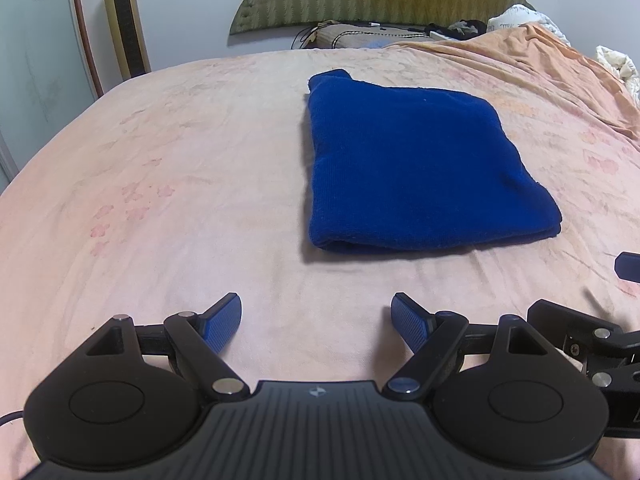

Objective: Fold small clothes

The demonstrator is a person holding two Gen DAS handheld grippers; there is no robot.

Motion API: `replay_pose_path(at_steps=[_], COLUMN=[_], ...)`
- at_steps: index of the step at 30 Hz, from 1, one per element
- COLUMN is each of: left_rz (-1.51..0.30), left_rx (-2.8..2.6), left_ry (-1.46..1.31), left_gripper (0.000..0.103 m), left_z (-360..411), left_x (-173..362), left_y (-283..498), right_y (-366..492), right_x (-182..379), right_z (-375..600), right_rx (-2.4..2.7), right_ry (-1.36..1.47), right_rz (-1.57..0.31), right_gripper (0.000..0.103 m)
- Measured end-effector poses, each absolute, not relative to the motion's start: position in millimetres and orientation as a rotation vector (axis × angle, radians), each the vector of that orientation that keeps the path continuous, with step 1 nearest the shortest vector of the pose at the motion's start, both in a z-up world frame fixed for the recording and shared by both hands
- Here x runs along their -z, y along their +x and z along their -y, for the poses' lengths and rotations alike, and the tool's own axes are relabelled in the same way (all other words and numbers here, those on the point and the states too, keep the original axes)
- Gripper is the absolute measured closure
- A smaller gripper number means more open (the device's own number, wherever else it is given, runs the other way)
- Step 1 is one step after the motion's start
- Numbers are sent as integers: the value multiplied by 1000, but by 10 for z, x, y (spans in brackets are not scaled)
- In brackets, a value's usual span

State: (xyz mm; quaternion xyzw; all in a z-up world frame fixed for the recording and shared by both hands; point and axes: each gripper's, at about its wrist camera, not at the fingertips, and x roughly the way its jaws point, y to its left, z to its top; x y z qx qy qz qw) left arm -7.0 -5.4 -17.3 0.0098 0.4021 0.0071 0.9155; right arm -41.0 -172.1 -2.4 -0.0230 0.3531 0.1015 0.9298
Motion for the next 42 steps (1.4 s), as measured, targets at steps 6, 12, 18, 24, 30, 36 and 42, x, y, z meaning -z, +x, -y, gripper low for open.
replay_pose_path(at_steps=[6, 12, 18, 24, 30, 36, 42], left_rz=[-834, -835, -835, -835, -833, -829, -830], left_rx=[-13, -15, -18, -17, -18, -18, -17], left_ry=[15, 13, 15, 16, 18, 26, 25], left_gripper=[21, 21, 20, 20, 20, 20, 20], left_z=[41, 31, 39, 41, 50, 75, 75], left_x=[186, 201, 202, 201, 195, 183, 179], left_y=[-53, -48, -60, -60, -69, -85, -87], right_y=[-400, -389, -385, -415, -437, -447, -455], right_x=[30, 38, 48, 33, 24, 28, 34], right_z=[1711, 1711, 1725, 1736, 1758, 1781, 1797], right_rx=[-208, -206, -206, -206, -203, -200, -198], right_ry=[-48, -43, -39, -33, -27, -20, -15], right_rz=[-725, -730, -731, -724, -719, -721, -720], right_gripper=[0, 0, 0, 0, 0, 0, 0])
